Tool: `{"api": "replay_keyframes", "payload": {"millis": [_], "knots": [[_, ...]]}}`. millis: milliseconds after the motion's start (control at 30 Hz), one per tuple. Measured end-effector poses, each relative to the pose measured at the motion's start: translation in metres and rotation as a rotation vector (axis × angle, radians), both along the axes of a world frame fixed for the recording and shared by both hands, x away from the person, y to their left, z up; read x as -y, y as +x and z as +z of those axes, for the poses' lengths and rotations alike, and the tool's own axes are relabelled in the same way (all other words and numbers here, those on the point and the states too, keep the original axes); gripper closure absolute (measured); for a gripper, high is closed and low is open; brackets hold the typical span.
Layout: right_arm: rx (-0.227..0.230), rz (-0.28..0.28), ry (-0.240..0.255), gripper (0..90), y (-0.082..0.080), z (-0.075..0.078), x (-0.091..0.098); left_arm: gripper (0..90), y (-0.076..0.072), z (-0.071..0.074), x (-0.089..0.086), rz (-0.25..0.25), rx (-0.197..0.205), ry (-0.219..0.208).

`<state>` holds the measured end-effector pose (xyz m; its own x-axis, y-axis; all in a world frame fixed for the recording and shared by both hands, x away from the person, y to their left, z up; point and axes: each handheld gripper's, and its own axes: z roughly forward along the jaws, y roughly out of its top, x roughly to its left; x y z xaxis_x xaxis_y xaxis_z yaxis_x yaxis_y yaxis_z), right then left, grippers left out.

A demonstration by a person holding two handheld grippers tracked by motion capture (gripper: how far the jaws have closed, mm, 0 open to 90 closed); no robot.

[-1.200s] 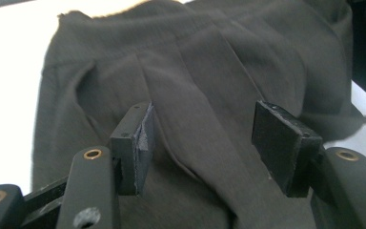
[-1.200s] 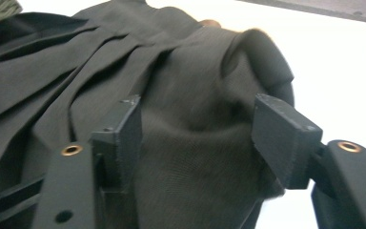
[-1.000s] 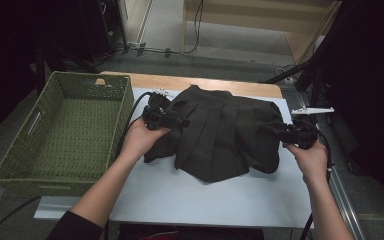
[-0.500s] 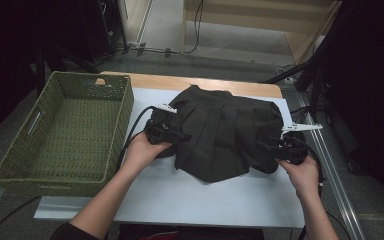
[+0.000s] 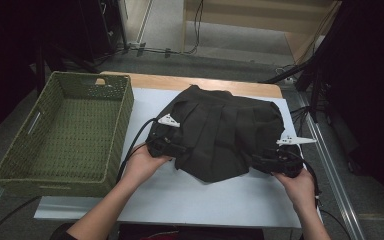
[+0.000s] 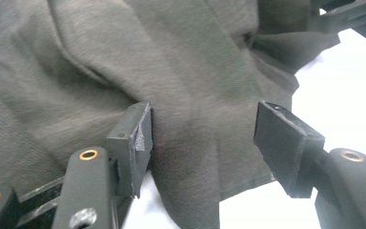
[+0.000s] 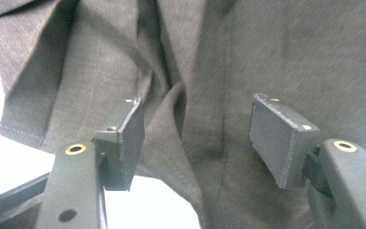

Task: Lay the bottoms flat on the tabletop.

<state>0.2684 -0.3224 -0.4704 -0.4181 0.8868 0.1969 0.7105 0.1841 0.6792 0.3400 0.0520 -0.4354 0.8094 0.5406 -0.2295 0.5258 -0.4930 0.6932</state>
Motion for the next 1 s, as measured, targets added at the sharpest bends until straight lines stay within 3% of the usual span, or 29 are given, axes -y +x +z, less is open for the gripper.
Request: {"api": "replay_keyframes", "payload": {"millis": [133, 333, 433, 633, 800, 900, 1000], "knots": [[-0.007, 0.006, -0.002, 32.3, -0.003, -0.005, -0.006, 37.8, -0.007, -0.002, 0.004, -0.014, 0.006, 0.016], [-0.014, 0.012, 0.002, 29.9, -0.004, -0.012, -0.014, 38.0, -0.017, -0.003, 0.010, -0.046, 0.001, 0.006], [-0.003, 0.029, -0.018, 29.9, -0.003, -0.019, -0.018, 37.9, -0.020, -0.011, 0.016, -0.064, 0.007, 0.031], [-0.007, 0.024, -0.021, 30.0, 0.001, -0.032, -0.017, 37.9, -0.020, -0.027, 0.023, -0.046, 0.015, 0.028], [-0.022, 0.044, -0.038, 30.1, 0.006, -0.044, -0.021, 37.9, -0.020, -0.043, 0.032, -0.048, -0.004, 0.033], [0.009, 0.061, -0.071, 30.1, 0.007, -0.048, -0.024, 38.0, -0.024, -0.051, 0.040, -0.072, 0.004, 0.069], [0.029, 0.057, -0.070, 31.9, 0.007, -0.050, -0.026, 37.9, -0.027, -0.061, 0.046, -0.081, 0.000, 0.092]]}}
